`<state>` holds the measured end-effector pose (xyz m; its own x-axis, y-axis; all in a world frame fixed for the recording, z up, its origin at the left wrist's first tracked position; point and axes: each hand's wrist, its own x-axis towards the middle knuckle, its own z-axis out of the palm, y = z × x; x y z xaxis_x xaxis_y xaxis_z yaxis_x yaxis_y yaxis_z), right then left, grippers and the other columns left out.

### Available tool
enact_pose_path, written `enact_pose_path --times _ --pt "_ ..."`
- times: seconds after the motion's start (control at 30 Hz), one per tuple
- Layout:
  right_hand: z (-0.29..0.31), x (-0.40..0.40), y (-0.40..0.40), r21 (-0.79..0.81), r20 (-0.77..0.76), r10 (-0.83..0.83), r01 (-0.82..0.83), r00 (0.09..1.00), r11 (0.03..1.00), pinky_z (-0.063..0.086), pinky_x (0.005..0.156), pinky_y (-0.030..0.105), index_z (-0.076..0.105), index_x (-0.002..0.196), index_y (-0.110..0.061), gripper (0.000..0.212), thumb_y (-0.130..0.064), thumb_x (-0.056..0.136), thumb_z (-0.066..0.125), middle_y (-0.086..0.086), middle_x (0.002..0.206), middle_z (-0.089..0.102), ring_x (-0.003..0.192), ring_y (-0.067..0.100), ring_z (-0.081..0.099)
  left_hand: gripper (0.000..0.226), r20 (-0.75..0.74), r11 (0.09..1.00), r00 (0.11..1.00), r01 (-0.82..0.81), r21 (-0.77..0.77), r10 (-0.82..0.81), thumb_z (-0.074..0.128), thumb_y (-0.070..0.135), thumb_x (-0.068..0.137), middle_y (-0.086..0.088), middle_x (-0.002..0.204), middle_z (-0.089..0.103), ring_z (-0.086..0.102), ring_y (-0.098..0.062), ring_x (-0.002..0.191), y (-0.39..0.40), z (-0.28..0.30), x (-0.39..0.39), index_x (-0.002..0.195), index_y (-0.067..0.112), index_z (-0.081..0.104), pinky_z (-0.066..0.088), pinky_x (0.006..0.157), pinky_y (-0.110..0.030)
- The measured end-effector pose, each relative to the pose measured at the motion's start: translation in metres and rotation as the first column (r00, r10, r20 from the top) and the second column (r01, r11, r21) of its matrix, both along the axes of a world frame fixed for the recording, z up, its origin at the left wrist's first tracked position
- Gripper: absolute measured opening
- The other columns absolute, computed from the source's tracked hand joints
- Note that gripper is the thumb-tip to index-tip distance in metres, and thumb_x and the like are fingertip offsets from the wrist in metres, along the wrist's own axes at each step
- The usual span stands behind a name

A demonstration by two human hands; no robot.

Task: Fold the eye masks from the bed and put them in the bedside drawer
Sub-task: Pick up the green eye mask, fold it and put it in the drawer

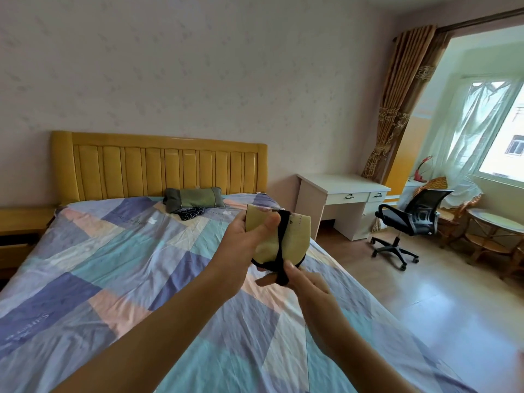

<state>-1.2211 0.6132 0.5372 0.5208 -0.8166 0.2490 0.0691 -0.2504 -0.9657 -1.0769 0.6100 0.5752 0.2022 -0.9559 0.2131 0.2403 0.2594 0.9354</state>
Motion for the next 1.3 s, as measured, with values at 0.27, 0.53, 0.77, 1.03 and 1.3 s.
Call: enact_pose_path --times 0.27,0.53,0.77,1.03,1.3 --pt "-0.009 0.004 -0.007 0.321 0.311 -0.164 0.059 0.936 0.945 0.049 0.097 0.051 0.073 0.088 -0.004 0.047 -0.041 0.061 0.084 0.024 0.101 0.067 0.103 0.029 0.064 0.045 0.021 0.992 0.994 -0.109 -0.065 0.111 0.082 0.008 0.066 -0.005 0.101 0.064 0.061 -0.019 0.091 -0.003 -0.001 0.0 0.096 0.027 0.054 0.053 0.072 -0.032" --pt "0.005 0.004 -0.021 0.11 0.333 -0.282 0.26 0.9 0.959 0.057 0.082 0.04 0.06 0.116 -0.024 0.046 -0.036 0.074 0.074 0.005 0.117 0.067 0.106 0.025 0.066 0.042 -0.083 0.995 0.993 -0.088 -0.045 0.084 0.08 0.023 0.061 -0.005 0.098 0.065 0.061 -0.02 0.087 -0.01 0.0 0.02 0.095 0.025 0.055 0.053 0.075 -0.036" --pt "0.022 0.007 -0.028 -0.608 0.073 -0.191 0.196 0.979 0.77 0.058 0.079 0.036 0.058 0.122 -0.026 0.045 -0.023 0.079 0.071 -0.007 0.142 0.042 0.121 0.025 0.054 0.033 -0.073 1.0 0.997 0.013 0.015 -0.012 0.076 0.028 0.072 -0.008 0.101 0.069 0.066 -0.021 0.091 -0.009 -0.006 0.022 0.099 0.022 0.058 0.053 0.072 -0.035" --pt "0.029 0.008 -0.035 -0.659 0.036 -0.099 0.098 0.994 0.746 0.056 0.087 0.045 0.068 0.112 -0.016 0.031 -0.021 0.081 0.068 -0.008 0.129 0.056 0.126 0.022 0.051 0.034 0.042 0.999 0.999 -0.036 0.013 0.035 0.058 0.041 0.087 -0.005 0.104 0.065 0.062 -0.017 0.091 0.007 0.001 0.022 0.112 0.018 0.057 0.05 0.068 -0.027" --pt "0.049 -0.018 -0.025 -0.638 0.089 0.005 0.053 0.996 0.769 0.057 0.081 0.025 0.069 0.107 -0.023 0.034 -0.035 0.076 0.072 -0.014 0.125 0.058 0.121 0.014 0.055 0.057 0.514 0.953 0.805 -0.211 -0.218 0.296 0.033 0.075 0.081 0.008 0.104 0.06 0.06 -0.004 0.095 0.042 0.016 0.029 0.117 0.032 0.044 0.046 0.074 -0.013"
